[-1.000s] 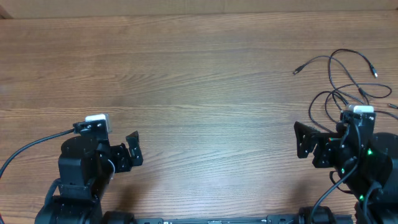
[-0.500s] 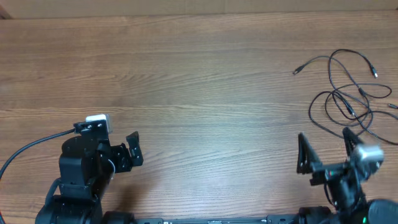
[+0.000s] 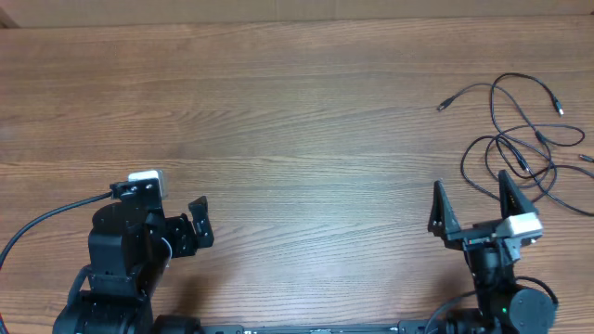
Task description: Untangle cables
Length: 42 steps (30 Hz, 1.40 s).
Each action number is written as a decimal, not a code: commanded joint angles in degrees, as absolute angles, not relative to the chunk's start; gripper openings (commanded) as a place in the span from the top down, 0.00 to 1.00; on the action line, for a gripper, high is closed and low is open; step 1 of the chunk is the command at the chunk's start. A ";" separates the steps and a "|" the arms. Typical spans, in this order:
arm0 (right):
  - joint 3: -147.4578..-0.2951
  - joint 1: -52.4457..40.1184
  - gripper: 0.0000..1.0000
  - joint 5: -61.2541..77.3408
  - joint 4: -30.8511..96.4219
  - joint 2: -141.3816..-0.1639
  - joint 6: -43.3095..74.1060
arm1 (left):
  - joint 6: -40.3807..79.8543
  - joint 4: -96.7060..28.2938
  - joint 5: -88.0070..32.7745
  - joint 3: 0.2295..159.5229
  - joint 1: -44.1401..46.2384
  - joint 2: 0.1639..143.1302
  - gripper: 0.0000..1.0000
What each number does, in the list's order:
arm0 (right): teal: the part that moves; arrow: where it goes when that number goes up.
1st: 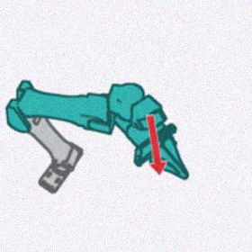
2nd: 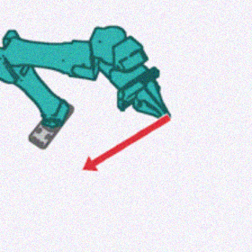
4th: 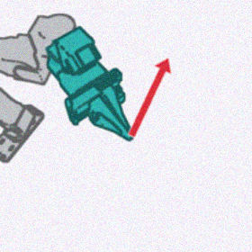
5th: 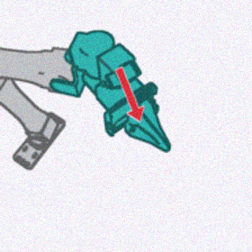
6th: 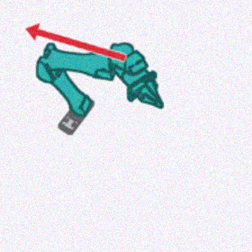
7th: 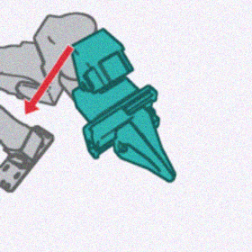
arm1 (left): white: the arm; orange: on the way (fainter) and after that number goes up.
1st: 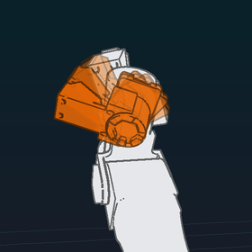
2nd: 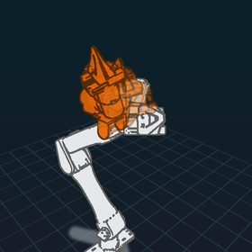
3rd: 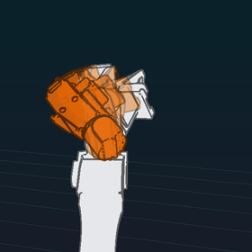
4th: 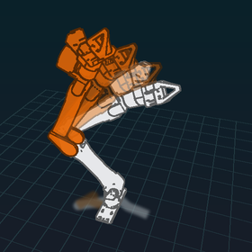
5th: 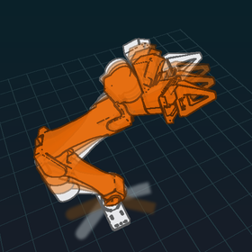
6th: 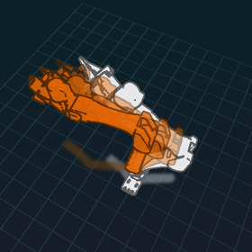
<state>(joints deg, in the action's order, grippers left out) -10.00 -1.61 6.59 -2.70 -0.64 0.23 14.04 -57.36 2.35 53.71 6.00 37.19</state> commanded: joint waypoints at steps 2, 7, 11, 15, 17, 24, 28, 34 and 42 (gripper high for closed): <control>-3.84 -2.04 0.00 6.50 -9.21 -0.16 -2.63 | 14.81 -57.17 2.04 53.39 6.02 37.06 0.00; -0.47 -2.04 0.00 8.34 -9.15 -0.16 -9.43 | 14.81 -57.17 2.04 53.39 6.00 37.06 0.00; -0.47 -2.02 0.00 8.80 -0.19 -0.16 -9.47 | 14.81 -57.17 2.04 53.39 6.02 37.06 0.00; -0.47 -2.02 0.00 8.58 4.25 -0.16 -7.99 | 14.83 -57.17 2.02 53.39 6.00 37.06 0.00; -0.47 -2.02 0.00 8.64 4.14 -0.16 -7.99 | 14.81 -57.17 2.04 53.39 6.02 37.06 0.00; -0.47 -2.09 0.00 8.62 4.12 -0.16 -7.99 | 14.81 -57.17 2.04 53.39 6.02 37.06 0.00; -0.47 -2.09 0.00 8.62 4.12 -0.16 -7.99 | 14.81 -57.17 2.04 53.39 6.02 37.06 0.00; -0.47 -2.09 0.00 8.62 4.12 -0.16 -7.99 | 14.81 -57.17 2.04 53.39 6.00 37.06 0.00; -0.47 -2.09 0.00 8.62 4.12 -0.16 -7.99 | 14.81 -57.17 2.04 53.39 6.00 37.06 0.00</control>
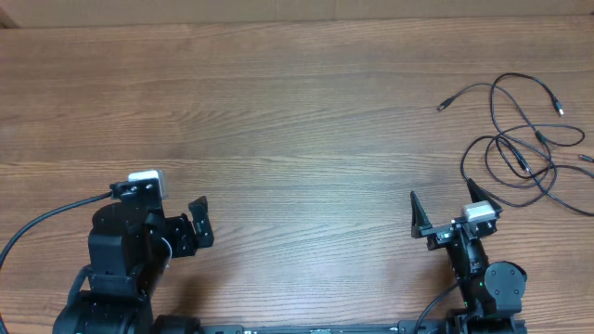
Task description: Untangle cables
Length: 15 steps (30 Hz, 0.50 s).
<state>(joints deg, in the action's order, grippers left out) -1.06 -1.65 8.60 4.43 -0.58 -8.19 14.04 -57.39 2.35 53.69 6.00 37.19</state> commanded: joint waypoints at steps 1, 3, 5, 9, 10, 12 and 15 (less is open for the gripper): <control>-0.47 -2.09 0.00 8.62 4.12 -0.16 -7.99 | 14.81 -57.17 2.04 53.39 6.02 37.06 0.00; -0.47 -2.09 0.00 8.62 4.12 -0.16 -7.99 | 14.81 -57.17 2.04 53.39 6.02 37.06 0.00; -0.47 -2.09 0.00 8.62 4.12 -0.16 -7.99 | 14.81 -57.17 2.04 53.39 6.02 37.06 0.00; -0.47 -2.09 0.00 8.62 4.12 -0.16 -7.99 | 14.81 -57.17 2.04 53.39 6.02 37.06 0.00; -0.47 -2.09 0.00 8.62 4.12 -0.16 -7.99 | 14.79 -57.25 2.11 53.39 6.00 36.97 0.01; -0.47 -2.09 0.00 8.62 4.12 -0.16 -7.99 | 13.63 -57.30 3.46 53.32 5.87 36.23 0.00; -0.47 -2.09 0.00 8.62 4.12 -0.16 -7.99 | 13.21 -56.42 5.15 51.46 5.50 32.82 0.00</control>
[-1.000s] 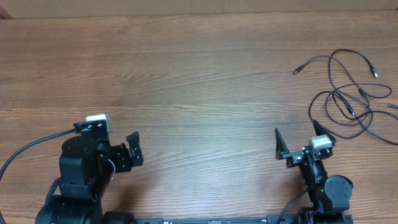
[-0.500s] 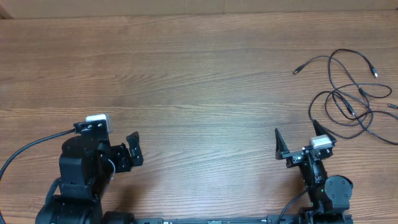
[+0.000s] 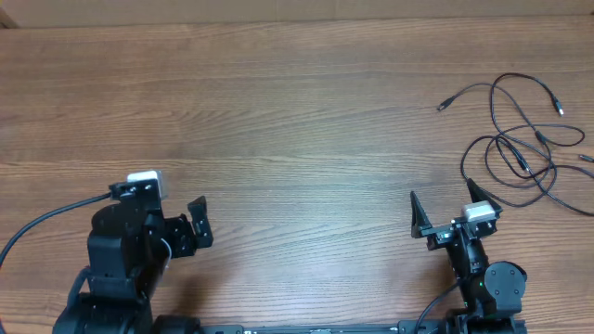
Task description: Untangle cables
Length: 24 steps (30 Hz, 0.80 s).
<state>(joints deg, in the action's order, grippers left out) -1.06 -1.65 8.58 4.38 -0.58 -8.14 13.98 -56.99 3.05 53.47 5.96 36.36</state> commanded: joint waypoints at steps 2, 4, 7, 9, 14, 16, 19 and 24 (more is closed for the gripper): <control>-0.47 -2.09 0.00 8.62 4.12 -0.16 -7.99 | 13.26 -55.29 5.10 48.84 4.97 29.56 0.00; -0.47 -2.09 0.00 8.62 4.12 -0.16 -7.99 | 13.28 -52.14 5.08 44.49 4.03 25.65 0.00; -0.47 -2.09 0.00 8.62 4.12 -0.16 -7.99 | 13.30 -44.64 4.29 36.23 2.28 18.90 0.00; -0.47 -2.09 0.00 8.62 4.12 -0.16 -7.99 | 13.30 -39.35 2.92 30.70 1.21 14.37 0.00; -0.47 -2.09 0.00 8.62 4.12 -0.16 -7.99 | 13.32 -25.47 -0.51 17.85 -0.27 4.78 0.00; -0.47 -2.09 0.00 8.62 4.12 -0.16 -7.99 | 13.32 -18.72 -1.13 12.73 -0.64 1.45 0.01; -0.47 -2.09 0.00 8.62 4.12 -0.16 -7.99 | 12.80 -11.09 -0.82 8.60 -0.82 0.21 0.00; -0.47 -2.09 0.00 8.62 4.12 -0.16 -7.99 | 4.36 3.88 -1.15 1.85 -0.78 0.19 0.00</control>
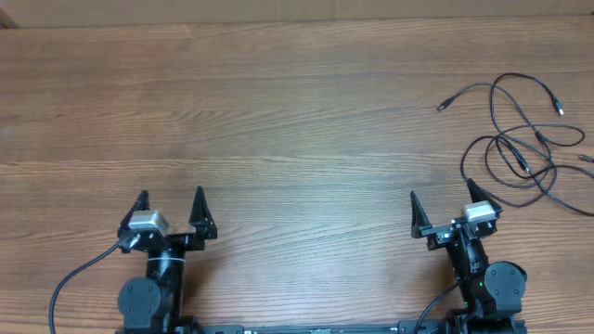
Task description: Untangle cables
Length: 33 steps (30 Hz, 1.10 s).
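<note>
A tangle of thin black cables (pixel 522 139) lies at the far right of the wooden table, with loose plug ends pointing up left and right. My right gripper (pixel 444 201) stands open near the front edge, just left of and below the tangle, with nothing between its fingers. At the front left my left gripper (pixel 170 203) also stands open and empty, far from the cables.
The wooden table (pixel 278 121) runs the whole width of the overhead view. A black lead (pixel 74 278) trails from the left arm toward the front left corner. Both arm bases sit at the front edge.
The left arm has turned: its gripper faced right beside a bulky folded arm, and now points straight away from the front edge, fingers spread. The right arm and the cables have not moved.
At first the right gripper stood open under the tangle's lower loops and the left arm was folded, gripper facing right. Then the right gripper stood further left and back from the cables, and stayed there. Now the left gripper points forward. The cables lie unchanged.
</note>
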Each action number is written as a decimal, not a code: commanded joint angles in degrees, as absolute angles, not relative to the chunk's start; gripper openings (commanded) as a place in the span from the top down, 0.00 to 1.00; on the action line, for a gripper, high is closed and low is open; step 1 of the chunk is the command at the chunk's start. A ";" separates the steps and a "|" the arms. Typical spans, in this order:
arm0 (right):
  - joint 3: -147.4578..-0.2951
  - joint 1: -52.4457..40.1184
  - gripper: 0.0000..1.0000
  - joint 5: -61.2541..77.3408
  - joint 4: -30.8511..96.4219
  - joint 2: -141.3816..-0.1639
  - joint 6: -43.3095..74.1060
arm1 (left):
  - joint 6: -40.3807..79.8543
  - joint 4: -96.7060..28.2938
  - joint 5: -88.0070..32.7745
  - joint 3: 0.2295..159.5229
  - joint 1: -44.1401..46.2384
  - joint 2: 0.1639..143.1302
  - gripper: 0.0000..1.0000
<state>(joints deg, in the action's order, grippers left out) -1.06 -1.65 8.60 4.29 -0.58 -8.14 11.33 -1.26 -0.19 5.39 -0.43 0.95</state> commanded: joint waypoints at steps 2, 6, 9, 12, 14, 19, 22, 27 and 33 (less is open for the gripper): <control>-0.47 -2.09 0.00 8.62 4.12 -0.16 -7.99 | 3.79 4.82 -1.37 0.19 -0.78 0.19 0.00; -0.47 -2.09 0.00 8.62 4.12 -0.16 -7.99 | -0.34 -0.75 -3.18 0.27 -0.73 0.19 0.00; -0.47 -2.09 0.00 8.62 4.12 -0.16 -7.99 | 0.58 -4.27 -3.46 0.27 -0.73 0.21 0.00; -0.47 -2.09 0.00 8.62 4.12 -0.16 -7.99 | 0.62 -4.21 -3.62 0.27 -0.73 0.21 0.01; -0.47 -2.09 0.00 8.62 4.12 -0.16 -7.99 | 0.62 -4.23 -3.60 0.27 -0.73 0.25 0.00; -0.47 -2.09 0.00 8.62 4.12 -0.16 -7.99 | 0.62 -4.23 -3.62 0.27 -0.73 0.25 0.00; -0.47 -2.09 0.00 8.62 4.12 -0.16 -7.99 | 0.62 -4.23 -3.62 0.27 -0.73 0.25 0.00; -0.47 -2.09 0.00 8.62 4.12 -0.16 -7.99 | 0.62 -4.23 -3.62 0.27 -0.73 0.25 0.00; -0.47 -2.09 0.00 8.62 4.12 -0.16 -7.99 | 0.62 -4.23 -3.62 0.27 -0.73 0.25 0.00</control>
<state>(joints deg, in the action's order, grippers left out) -1.06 -1.65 8.60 4.32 -0.58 -8.16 2.31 -4.23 -2.68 0.51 -0.43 0.84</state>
